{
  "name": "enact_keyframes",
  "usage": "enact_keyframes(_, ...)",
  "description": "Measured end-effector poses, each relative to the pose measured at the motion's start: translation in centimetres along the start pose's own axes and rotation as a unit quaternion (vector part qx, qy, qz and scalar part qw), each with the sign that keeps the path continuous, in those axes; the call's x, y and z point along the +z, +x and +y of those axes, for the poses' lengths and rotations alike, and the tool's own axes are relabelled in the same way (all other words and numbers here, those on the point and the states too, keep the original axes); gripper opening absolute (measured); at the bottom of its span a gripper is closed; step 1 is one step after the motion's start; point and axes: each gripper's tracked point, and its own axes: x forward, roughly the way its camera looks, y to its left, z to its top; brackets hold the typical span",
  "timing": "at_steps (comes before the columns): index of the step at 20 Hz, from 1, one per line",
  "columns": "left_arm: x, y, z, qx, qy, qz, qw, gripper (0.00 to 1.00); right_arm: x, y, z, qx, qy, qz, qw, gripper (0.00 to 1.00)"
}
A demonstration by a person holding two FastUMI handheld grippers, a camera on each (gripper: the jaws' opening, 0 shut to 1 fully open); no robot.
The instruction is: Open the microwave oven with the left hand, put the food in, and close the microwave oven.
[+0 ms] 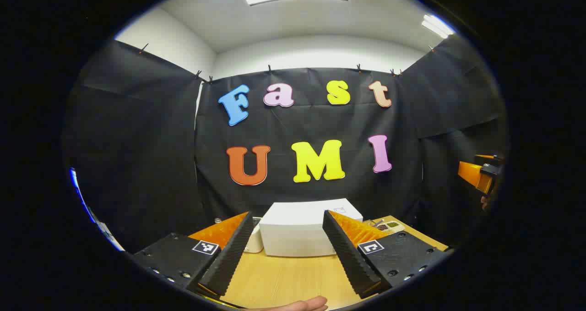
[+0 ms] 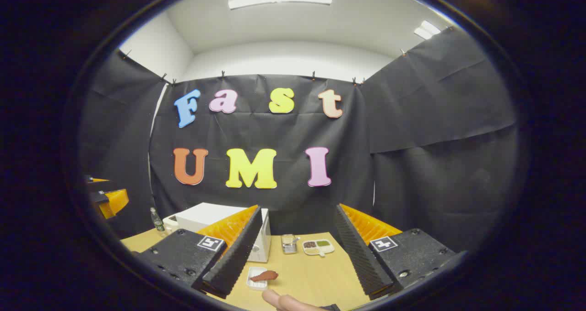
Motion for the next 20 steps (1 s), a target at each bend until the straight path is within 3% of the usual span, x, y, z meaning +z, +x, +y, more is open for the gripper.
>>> enact_keyframes(3,0.3,-0.2,-1.0,-0.017,-0.005,-0.007,1.000,0.94,-0.2,0.1,-0.5,-0.004,-0.007,0.000,1.000,0.94)
enact_keyframes(4,0.4,-0.3,-1.2,-0.020,-0.002,-0.010,1.000,0.95,0.0,0.2,-0.7,-0.008,-0.009,-0.003,1.000,1.00)
enact_keyframes(7,0.3,-0.7,-1.9,-0.028,0.003,-0.015,0.999,0.95,0.0,0.1,-1.3,-0.015,-0.011,-0.008,1.000,1.00)
enact_keyframes(8,0.3,-0.8,-2.2,-0.032,0.002,-0.014,0.999,0.95,0.1,0.1,-1.4,-0.015,-0.009,-0.007,1.000,0.95)
enact_keyframes(10,0.5,-0.8,-2.6,-0.035,0.001,-0.015,0.999,0.95,-0.2,0.2,-1.5,-0.013,-0.009,-0.004,1.000,1.00)
enact_keyframes(19,-0.8,1.5,-4.2,-0.041,-0.012,0.006,0.999,0.95,-0.9,0.6,-2.0,-0.007,-0.002,0.005,1.000,1.00)
enact_keyframes(20,-1.2,2.2,-4.7,-0.044,-0.018,0.011,0.999,0.95,-1.1,0.6,-1.9,-0.005,-0.001,0.007,1.000,0.95)
